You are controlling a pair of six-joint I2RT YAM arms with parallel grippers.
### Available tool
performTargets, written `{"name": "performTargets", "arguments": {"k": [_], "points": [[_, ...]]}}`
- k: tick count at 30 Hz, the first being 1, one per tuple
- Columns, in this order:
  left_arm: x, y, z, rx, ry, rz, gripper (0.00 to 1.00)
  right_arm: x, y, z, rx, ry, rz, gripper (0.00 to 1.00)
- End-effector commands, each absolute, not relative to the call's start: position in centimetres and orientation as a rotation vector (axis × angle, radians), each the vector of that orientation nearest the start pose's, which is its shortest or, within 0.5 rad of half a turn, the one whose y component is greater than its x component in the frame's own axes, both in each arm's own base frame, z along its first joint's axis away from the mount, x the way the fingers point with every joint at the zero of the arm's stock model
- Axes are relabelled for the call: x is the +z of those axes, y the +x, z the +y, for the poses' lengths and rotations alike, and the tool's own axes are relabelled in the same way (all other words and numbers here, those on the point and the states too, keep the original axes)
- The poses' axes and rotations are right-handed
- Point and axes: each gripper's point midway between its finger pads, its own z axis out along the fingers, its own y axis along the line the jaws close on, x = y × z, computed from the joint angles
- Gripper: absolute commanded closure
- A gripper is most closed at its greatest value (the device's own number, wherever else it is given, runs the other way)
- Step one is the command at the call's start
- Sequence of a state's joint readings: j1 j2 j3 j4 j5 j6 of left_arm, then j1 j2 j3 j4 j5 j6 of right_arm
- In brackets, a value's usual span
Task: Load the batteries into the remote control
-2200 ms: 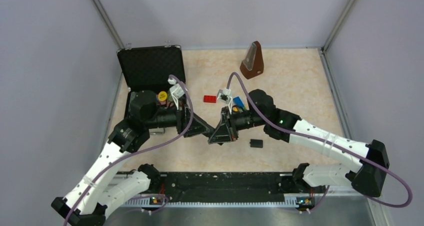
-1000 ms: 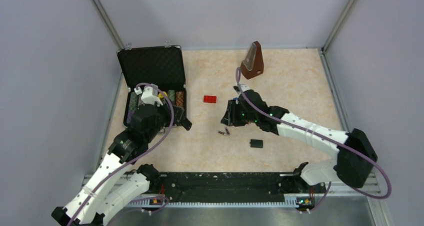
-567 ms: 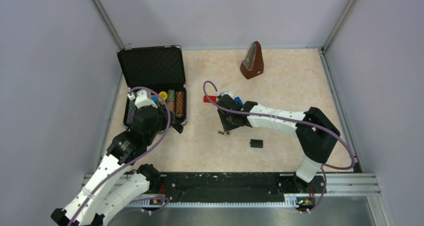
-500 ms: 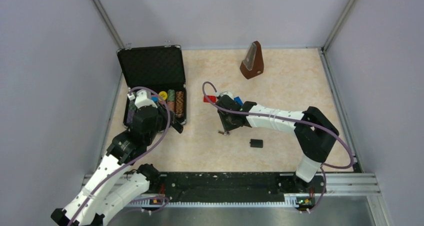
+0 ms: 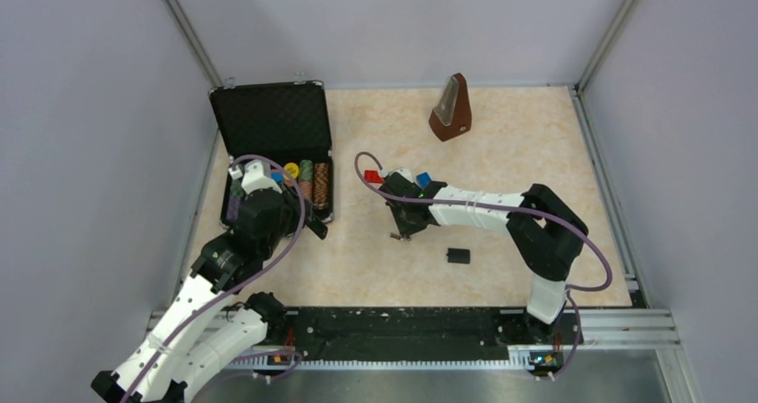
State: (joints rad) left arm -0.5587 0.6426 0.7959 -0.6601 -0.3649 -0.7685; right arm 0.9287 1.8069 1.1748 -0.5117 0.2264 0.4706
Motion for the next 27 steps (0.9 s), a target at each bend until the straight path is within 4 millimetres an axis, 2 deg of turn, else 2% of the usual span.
{"name": "performTargets", "arguments": {"k": [1, 4, 9, 12, 14, 17, 19, 23, 27], "points": [[22.9, 22.7, -9.7, -0.461, -0.458, 1.985, 1.00, 3.7, 25.5, 31.4, 0.179, -0.558, 2.572, 0.77], [22.9, 22.7, -9.7, -0.462, -0.456, 1.987, 1.00, 3.1, 25.5, 31.3, 0.161, -0.557, 2.583, 0.78], [22.5, 22.7, -10.1, -0.479, -0.446, 1.995, 1.00, 2.6, 25.3, 31.2, 0.165, -0.556, 2.593, 0.90], [22.3, 22.7, -10.6, -0.505, -0.430, 2.003, 1.00, 3.0, 25.3, 31.1, 0.169, -0.544, 2.581, 0.97], [22.2, 22.7, -11.3, -0.539, -0.406, 2.006, 1.00, 4.2, 25.4, 31.0, 0.189, -0.529, 2.552, 0.97], [22.4, 22.9, -12.9, -0.624, -0.352, 2.001, 1.00, 7.0, 25.6, 30.9, 0.229, -0.500, 2.494, 0.97], [22.8, 22.9, -14.5, -0.709, -0.295, 1.992, 1.00, 9.8, 25.6, 30.7, 0.280, -0.483, 2.443, 0.97], [25.0, 21.8, -20.2, -1.032, -0.047, 1.955, 1.00, 16.1, 24.8, 30.1, 0.404, -0.460, 2.325, 0.97], [26.8, 22.0, -23.6, -1.210, 0.076, 1.926, 1.00, 21.9, 23.4, 29.5, 0.566, -0.452, 2.196, 0.97]]}}
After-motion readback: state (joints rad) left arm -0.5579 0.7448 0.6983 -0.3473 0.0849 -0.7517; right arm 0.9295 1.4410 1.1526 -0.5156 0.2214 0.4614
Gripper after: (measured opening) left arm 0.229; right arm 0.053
